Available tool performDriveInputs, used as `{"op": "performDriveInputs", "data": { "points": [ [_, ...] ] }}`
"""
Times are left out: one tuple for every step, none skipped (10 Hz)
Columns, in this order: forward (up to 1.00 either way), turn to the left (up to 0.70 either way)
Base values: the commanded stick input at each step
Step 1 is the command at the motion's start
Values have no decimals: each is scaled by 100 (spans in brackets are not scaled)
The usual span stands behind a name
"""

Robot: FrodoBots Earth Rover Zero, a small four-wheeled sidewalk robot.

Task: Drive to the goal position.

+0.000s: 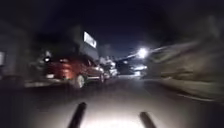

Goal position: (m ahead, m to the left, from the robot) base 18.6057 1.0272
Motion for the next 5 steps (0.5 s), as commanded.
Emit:
{"op": "performDriveInputs", "data": {
  "points": [
    [100,-37],
    [100,-37],
    [100,-24],
    [100,-4],
    [100,-16]
  ]
}}
